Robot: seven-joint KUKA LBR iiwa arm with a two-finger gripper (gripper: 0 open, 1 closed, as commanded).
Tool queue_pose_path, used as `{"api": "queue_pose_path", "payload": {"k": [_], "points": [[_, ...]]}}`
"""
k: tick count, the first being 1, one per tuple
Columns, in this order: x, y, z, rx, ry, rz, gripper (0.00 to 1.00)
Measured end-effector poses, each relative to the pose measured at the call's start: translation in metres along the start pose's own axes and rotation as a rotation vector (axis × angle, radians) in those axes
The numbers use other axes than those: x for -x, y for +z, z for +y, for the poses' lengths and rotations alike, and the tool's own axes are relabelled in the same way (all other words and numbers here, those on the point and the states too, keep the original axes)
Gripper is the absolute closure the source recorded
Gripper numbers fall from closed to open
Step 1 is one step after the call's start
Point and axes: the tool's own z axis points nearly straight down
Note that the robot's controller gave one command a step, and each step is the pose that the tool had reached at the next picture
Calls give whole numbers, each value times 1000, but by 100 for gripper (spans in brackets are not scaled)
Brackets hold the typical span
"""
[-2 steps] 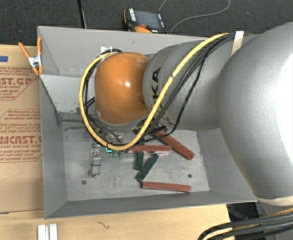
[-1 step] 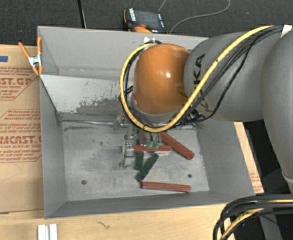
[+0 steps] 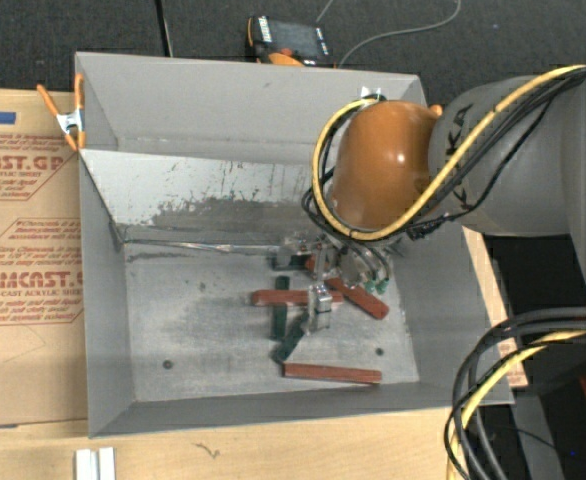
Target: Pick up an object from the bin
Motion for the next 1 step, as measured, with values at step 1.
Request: {"api": "queue_pose_path", "payload": {"k": [1], "points": [[-1, 74, -28, 5, 159, -2, 0]]}}
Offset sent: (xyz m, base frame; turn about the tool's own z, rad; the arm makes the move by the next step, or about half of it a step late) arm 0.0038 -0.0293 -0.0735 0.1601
